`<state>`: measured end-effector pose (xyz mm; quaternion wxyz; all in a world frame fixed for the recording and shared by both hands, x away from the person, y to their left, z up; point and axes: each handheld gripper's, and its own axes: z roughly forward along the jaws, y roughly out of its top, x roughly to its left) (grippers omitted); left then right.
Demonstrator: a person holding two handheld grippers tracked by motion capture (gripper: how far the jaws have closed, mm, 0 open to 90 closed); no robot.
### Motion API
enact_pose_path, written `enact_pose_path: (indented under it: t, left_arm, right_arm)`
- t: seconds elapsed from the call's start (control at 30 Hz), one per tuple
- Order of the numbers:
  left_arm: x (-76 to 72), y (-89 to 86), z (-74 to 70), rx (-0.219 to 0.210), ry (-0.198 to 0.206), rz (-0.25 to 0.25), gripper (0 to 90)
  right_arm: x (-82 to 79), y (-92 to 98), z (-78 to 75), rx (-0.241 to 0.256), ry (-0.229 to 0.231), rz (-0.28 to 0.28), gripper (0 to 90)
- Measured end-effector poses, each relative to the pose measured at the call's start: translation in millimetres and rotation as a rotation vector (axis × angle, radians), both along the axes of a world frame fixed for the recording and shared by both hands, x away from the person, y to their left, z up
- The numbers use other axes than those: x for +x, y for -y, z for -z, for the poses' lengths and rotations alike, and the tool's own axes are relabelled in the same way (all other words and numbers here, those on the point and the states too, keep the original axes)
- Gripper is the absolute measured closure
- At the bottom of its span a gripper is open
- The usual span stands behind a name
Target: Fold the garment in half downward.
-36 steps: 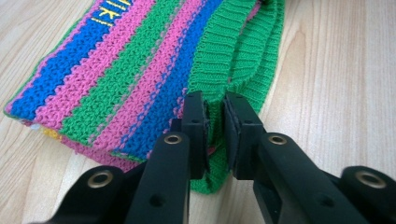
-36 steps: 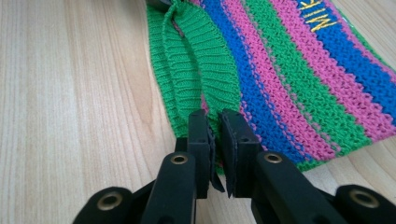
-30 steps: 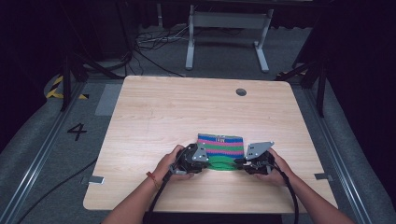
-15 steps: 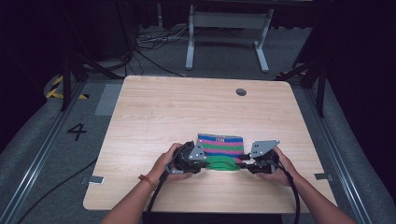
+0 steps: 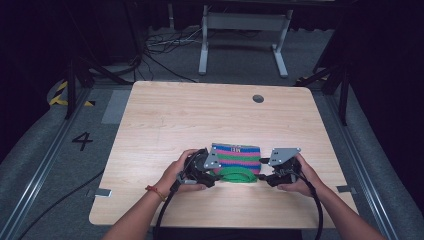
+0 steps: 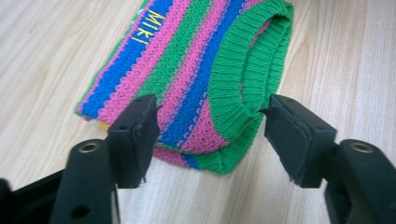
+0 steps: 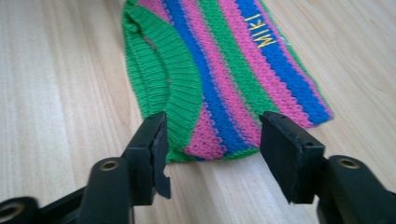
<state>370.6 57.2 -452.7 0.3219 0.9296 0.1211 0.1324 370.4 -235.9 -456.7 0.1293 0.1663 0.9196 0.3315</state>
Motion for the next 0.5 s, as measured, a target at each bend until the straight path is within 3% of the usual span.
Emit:
enact_pose_path:
  t: [0.1,0.2,0.5]
  left_arm:
    - [-0.8,-7.3,-4.7,-0.003,0.007,-0.022,30.3]
    - [-2.6,-17.0,-6.2,0.017,0.019,-0.049,28.3]
    - [-15.1,-57.3,-3.2,0.043,0.032,-0.133,23.8]
  right_arm:
    - [-0.1,3.9,-5.0,-0.008,0.027,0.039,32.9]
    - [-1.1,10.0,-5.4,0.003,0.017,0.054,31.5]
    - [-12.1,35.2,-4.4,0.026,0.042,0.114,26.9]
